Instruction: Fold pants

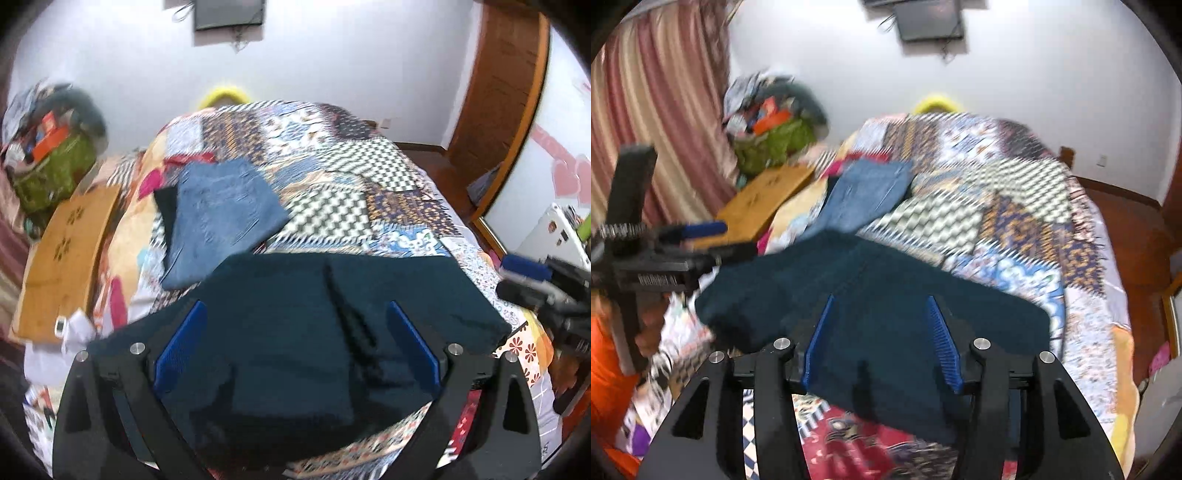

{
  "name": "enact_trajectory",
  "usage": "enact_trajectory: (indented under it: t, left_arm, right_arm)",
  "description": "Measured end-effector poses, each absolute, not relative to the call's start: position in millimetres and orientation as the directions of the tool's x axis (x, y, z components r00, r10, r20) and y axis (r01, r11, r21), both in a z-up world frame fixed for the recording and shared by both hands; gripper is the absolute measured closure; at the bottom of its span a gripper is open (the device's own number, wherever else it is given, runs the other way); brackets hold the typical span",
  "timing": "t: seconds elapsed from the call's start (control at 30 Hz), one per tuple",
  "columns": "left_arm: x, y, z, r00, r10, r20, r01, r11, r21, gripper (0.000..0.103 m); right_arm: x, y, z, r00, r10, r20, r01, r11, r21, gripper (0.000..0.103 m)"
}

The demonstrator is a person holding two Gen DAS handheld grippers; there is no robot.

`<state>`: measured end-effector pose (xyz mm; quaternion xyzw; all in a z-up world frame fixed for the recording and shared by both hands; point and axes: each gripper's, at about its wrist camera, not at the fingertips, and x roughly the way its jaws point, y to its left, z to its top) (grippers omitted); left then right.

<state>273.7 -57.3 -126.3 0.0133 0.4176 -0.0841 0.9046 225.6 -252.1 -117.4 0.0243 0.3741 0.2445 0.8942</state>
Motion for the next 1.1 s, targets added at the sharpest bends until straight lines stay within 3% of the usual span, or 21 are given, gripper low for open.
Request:
enact_trajectory:
  t: [0.13, 0.2, 0.27, 0.4, 0.7, 1.1]
  left_arm:
    - [296, -87, -125, 0.619, -0.183, -0.763, 0.223, 0.973, -0.053, 0.004]
    - [309, -98, -130, 0.597, -0.196, -0.778, 0.24, 0.969, -0.06, 0.004]
    - [326, -110, -140, 0.557, -0.208, -0.804, 0.254, 0.964, -0.074, 0.005]
    - [351, -126, -166, 0.476, -0.21, -0.854, 0.255, 0.962, -0.095, 0.004]
    - [361, -138, -229, 0.369, -0.089, -0.925, 0.268, 0.963, 0.014, 0.004]
    - [325, -127, -233, 0.418, -0.076, -0.905, 0.262, 0.964, 0.04, 0.0]
  right_arm:
    - [245, -277, -115, 0.645, 0.403, -0.649, -0.346, 0.911, 0.222, 0.046]
    - [253, -286, -120, 0.648, 0.385, -0.658, -0.315, 0.921, 0.228, 0.034]
    - [263, -293, -128, 0.638, 0.374, -0.673, -0.284, 0.927, 0.245, 0.032]
    - [282, -295, -159, 0.588, 0.354, -0.727, -0.251, 0.935, 0.253, 0.032]
    - [289, -293, -231, 0.404, 0.368, -0.838, -0.262, 0.924, 0.279, 0.032]
    - [242, -312, -234, 0.438, 0.385, -0.813, -0.231, 0.922, 0.312, 0.032]
